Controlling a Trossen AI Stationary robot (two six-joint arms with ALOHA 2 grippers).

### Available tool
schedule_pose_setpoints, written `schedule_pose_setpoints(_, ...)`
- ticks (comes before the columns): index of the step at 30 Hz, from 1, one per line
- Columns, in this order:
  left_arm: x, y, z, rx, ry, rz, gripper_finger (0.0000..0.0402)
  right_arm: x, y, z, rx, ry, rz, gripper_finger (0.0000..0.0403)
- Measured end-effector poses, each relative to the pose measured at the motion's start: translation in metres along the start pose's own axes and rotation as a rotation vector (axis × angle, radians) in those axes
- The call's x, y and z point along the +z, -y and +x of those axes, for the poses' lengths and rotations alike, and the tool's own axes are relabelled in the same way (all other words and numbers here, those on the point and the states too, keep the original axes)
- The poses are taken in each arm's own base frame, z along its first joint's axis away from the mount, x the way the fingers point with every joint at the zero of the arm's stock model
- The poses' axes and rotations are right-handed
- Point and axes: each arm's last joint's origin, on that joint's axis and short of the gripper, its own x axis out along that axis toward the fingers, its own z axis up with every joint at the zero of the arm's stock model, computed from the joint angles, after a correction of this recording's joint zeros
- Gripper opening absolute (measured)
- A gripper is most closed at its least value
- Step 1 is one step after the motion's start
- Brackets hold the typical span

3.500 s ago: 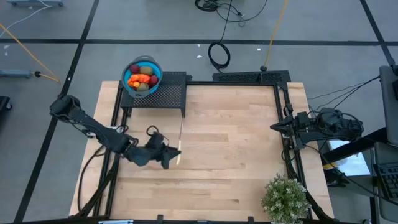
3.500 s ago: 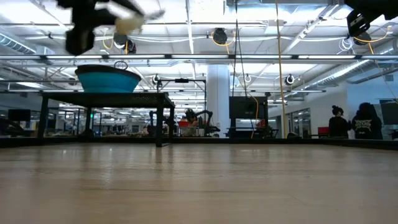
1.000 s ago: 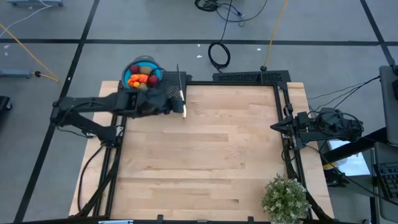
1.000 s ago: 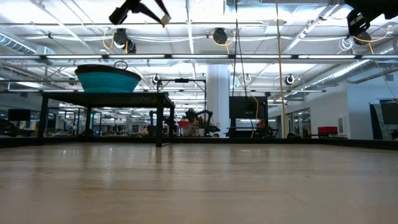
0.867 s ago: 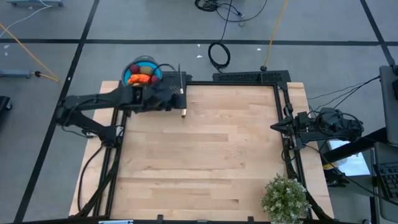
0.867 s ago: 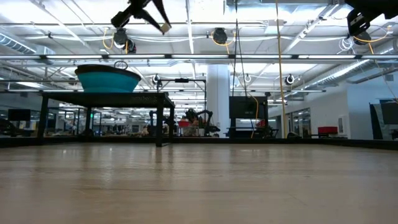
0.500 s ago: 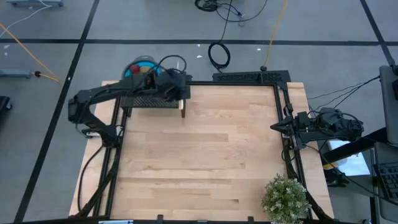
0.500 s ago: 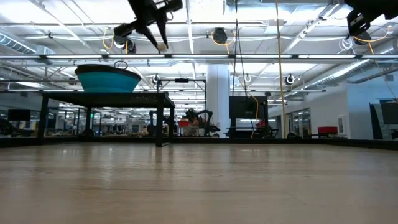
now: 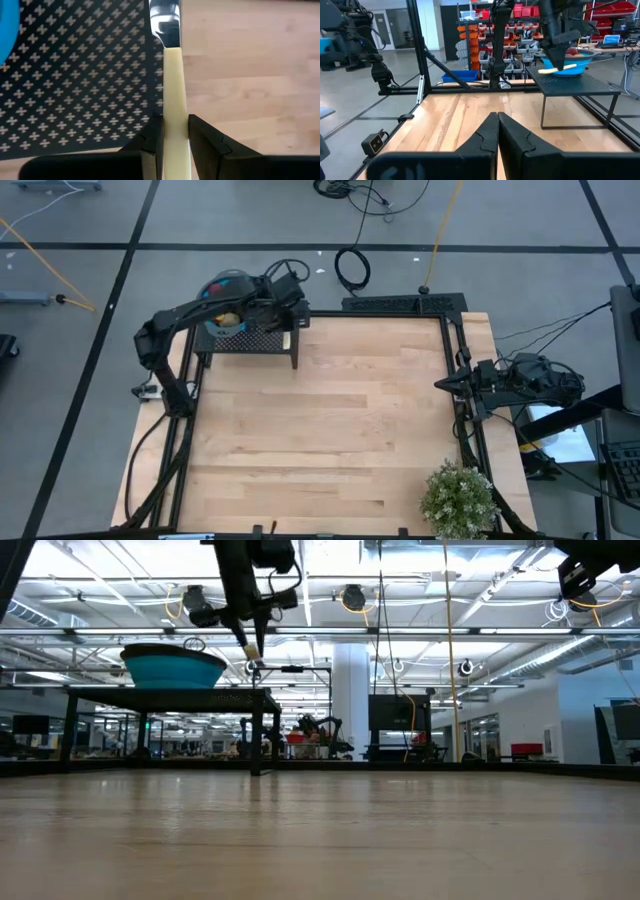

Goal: Pick & Place Fruit
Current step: Put the yellow table knife on the shelf

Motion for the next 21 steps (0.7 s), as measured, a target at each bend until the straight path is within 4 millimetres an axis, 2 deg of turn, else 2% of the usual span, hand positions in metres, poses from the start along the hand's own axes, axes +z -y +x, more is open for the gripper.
schedule_pose_setpoints(6, 0.006, -0.002, 0.014, 0.048, -0.040, 0.003, 0.0072, -0.002, 0.000, 0.000, -0.001, -0.021, -0.002, 0.0000)
schedule_pose_setpoints(14, 0.011, -0.005, 0.020, 0.078, -0.046, 0.012, 0.0072, -0.002, 0.000, 0.000, -0.001, -0.024, -0.001, 0.0000)
schedule_pose_setpoints(21, 0.012, -0.001, 0.038, 0.113, -0.067, 0.017, 0.0072, -0.003, 0.000, 0.000, -0.001, -0.026, -0.001, 0.0000)
